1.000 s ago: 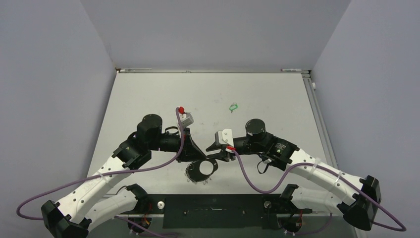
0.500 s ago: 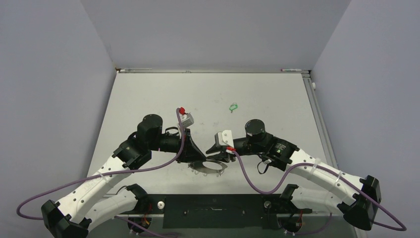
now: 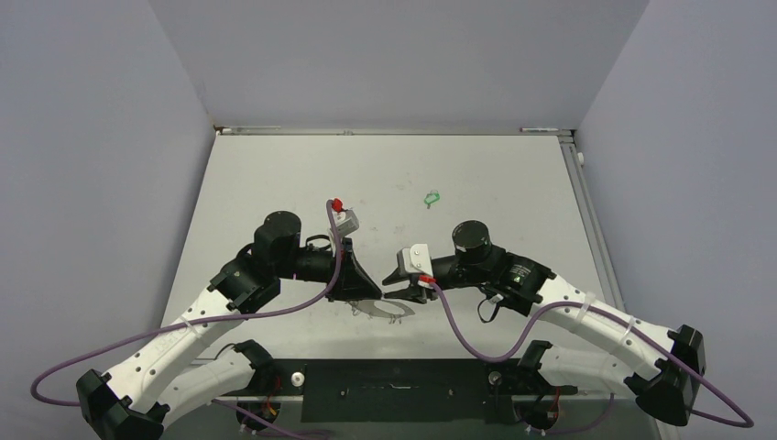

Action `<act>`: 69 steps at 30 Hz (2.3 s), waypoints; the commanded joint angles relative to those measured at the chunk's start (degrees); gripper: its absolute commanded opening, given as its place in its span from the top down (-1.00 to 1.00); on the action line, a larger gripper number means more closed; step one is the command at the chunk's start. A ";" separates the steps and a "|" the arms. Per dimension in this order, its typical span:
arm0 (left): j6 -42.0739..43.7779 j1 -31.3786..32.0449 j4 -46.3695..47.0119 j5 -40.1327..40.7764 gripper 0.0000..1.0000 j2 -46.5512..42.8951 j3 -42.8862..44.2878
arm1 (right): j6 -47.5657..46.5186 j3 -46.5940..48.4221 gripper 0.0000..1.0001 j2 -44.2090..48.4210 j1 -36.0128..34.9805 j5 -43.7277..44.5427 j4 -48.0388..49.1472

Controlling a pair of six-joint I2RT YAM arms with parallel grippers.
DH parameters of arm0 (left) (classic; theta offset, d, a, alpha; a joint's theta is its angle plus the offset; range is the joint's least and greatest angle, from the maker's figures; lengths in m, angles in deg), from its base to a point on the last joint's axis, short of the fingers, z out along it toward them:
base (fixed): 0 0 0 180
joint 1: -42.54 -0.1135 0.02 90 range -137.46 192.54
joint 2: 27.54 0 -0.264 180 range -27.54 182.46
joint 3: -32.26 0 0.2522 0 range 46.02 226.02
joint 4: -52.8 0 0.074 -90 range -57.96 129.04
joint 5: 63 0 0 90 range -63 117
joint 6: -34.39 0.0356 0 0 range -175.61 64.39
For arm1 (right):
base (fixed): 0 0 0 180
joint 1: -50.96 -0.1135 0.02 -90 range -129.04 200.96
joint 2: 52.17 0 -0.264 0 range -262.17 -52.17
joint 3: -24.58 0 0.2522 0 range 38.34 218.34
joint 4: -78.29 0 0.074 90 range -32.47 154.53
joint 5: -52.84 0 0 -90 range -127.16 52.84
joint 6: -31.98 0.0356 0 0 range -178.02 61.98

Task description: Put the keys on the keyring

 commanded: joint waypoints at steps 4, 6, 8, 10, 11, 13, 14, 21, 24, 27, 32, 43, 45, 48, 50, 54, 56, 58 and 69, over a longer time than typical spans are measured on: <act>1.20 -0.33 2.70 1.30 1.00 -0.91 2.72 | -1.50 2.20 0.44 1.75 -0.86 -2.63 0.14; 1.21 -0.33 2.66 1.29 1.00 -0.91 2.72 | -1.56 2.45 0.44 2.04 -0.84 -1.96 -0.23; 1.20 -0.37 2.68 1.29 1.00 -0.97 2.72 | -1.48 2.55 0.43 2.35 -0.82 -1.57 -0.37; 1.28 -0.33 2.66 1.41 1.00 -1.12 2.72 | -1.36 2.64 0.43 2.54 -0.82 -1.53 -0.44; 1.28 -0.33 2.67 1.41 1.00 -1.23 2.72 | -1.47 2.72 0.42 2.62 -0.78 -1.41 -0.62; 1.28 -0.33 2.59 1.51 1.00 -1.42 2.72 | -1.68 2.86 0.42 2.72 -0.82 -0.79 -1.16; 1.28 -0.37 2.58 1.57 1.00 -1.55 2.72 | -1.77 2.95 0.42 2.73 -0.82 -0.56 -1.22; 1.37 -0.43 2.65 1.68 1.00 -1.79 2.71 | -1.70 3.13 0.42 2.38 -0.46 -0.07 -1.04; 1.37 -0.42 2.70 1.63 1.00 -1.92 2.52 | -1.61 3.17 0.42 2.53 -0.38 1.46 -1.06; 2.08 -0.58 1.58 3.90 1.00 -2.13 2.45 | -0.65 2.72 0.43 2.41 -0.38 4.56 0.08; 2.47 -2.74 -3.59 18.37 0.76 -1.72 0.97 | 10.24 -2.87 0.30 1.06 -0.52 17.78 11.45; -0.23 -9.46 -12.99 48.08 -0.62 -6.88 -4.42 | 26.64 -4.74 0.17 -14.77 -0.87 31.29 16.00; -4.54 -9.47 -12.75 52.98 -0.62 -6.58 -5.94 | 30.99 -4.32 0.20 -17.02 -0.45 37.58 16.41; -7.95 -9.25 -11.20 54.59 -0.53 -3.42 -7.50 | 38.50 -3.82 0.23 -19.61 0.56 44.52 16.30; -9.35 -8.74 -11.38 57.28 -0.48 -0.37 -7.25 | 42.61 -3.64 0.23 -20.52 0.67 48.78 14.84; -12.90 -6.48 -11.17 61.47 -0.45 6.38 -5.87 | 47.28 -4.31 0.22 -19.77 0.78 55.59 11.83; -15.60 -5.05 -10.97 62.93 -0.36 9.81 -4.84 | 49.27 -4.51 0.22 -18.80 0.83 58.97 9.32; -17.50 -3.44 -11.20 64.97 -0.32 13.50 -3.57 | 50.71 -4.96 0.22 -17.70 0.92 61.03 8.00; -21.78 4.17 -17.17 72.79 -0.05 35.54 8.31 | 50.91 -8.75 0.24 -13.95 1.20 58.65 9.00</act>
